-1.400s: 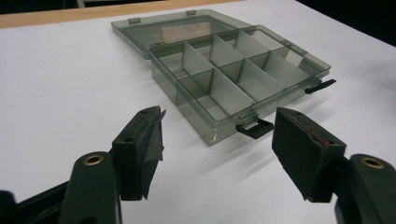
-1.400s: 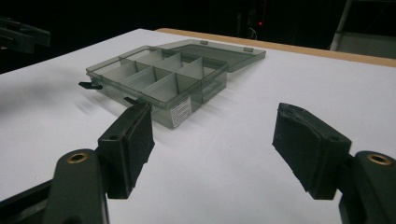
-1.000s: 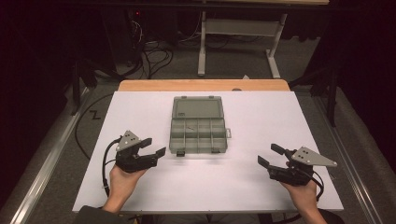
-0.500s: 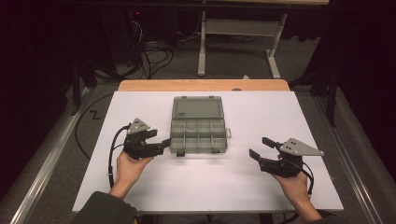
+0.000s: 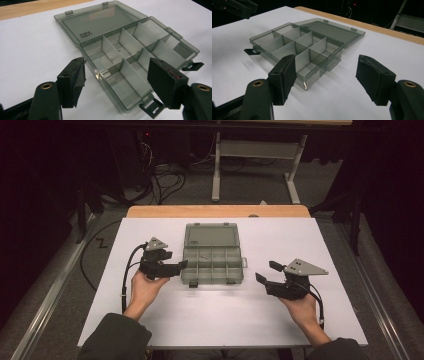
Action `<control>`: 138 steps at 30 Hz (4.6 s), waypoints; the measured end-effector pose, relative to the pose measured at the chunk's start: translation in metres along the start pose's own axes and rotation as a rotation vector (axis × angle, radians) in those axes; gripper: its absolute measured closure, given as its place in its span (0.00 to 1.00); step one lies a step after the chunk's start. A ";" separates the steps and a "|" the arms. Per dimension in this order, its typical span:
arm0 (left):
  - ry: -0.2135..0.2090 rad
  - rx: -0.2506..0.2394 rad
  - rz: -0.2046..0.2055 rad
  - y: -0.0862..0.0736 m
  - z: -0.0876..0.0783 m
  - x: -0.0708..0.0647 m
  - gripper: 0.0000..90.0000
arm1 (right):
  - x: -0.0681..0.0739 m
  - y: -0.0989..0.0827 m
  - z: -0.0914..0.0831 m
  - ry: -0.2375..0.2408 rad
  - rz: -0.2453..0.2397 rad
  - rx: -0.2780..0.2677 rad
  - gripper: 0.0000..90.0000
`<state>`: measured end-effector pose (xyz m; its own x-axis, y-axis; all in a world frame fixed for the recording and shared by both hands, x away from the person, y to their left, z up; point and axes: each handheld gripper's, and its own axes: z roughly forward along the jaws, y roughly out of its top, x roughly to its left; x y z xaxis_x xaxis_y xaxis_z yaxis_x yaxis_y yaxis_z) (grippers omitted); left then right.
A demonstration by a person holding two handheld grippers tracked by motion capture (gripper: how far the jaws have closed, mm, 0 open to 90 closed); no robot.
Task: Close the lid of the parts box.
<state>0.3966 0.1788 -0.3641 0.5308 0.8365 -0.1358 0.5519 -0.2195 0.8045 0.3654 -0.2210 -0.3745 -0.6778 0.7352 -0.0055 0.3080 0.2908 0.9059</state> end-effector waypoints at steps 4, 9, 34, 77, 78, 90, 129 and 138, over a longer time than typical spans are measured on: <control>0.009 -0.003 -0.005 0.003 0.005 0.002 0.34 | 0.000 0.003 0.008 -0.001 0.012 -0.008 0.38; 0.014 -0.014 -0.021 0.005 0.011 0.004 0.35 | -0.001 0.008 0.014 -0.009 0.022 -0.023 0.38; 0.040 0.029 -0.048 0.030 0.038 0.016 0.34 | -0.018 0.038 0.054 -0.014 0.152 0.048 0.40; 0.061 0.206 -0.140 0.058 0.081 0.039 0.32 | -0.049 0.081 0.124 -0.035 0.236 0.403 0.43; 0.061 0.209 -0.144 0.058 0.082 0.039 0.32 | -0.050 0.082 0.126 -0.034 0.244 0.413 0.43; 0.066 0.258 -0.183 0.058 0.094 0.044 0.34 | -0.054 0.088 0.144 -0.017 0.276 0.495 0.48; 0.052 0.321 -0.222 0.066 0.127 0.052 0.40 | -0.065 0.091 0.195 -0.024 0.400 0.666 0.55; 0.030 0.325 -0.255 0.065 0.128 0.056 0.38 | -0.066 0.090 0.201 -0.038 0.412 0.676 0.55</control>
<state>0.5439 0.1470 -0.3933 0.3341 0.8980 -0.2864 0.8404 -0.1462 0.5219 0.5716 -0.1201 -0.3780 -0.4016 0.8815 0.2484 0.8761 0.2907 0.3847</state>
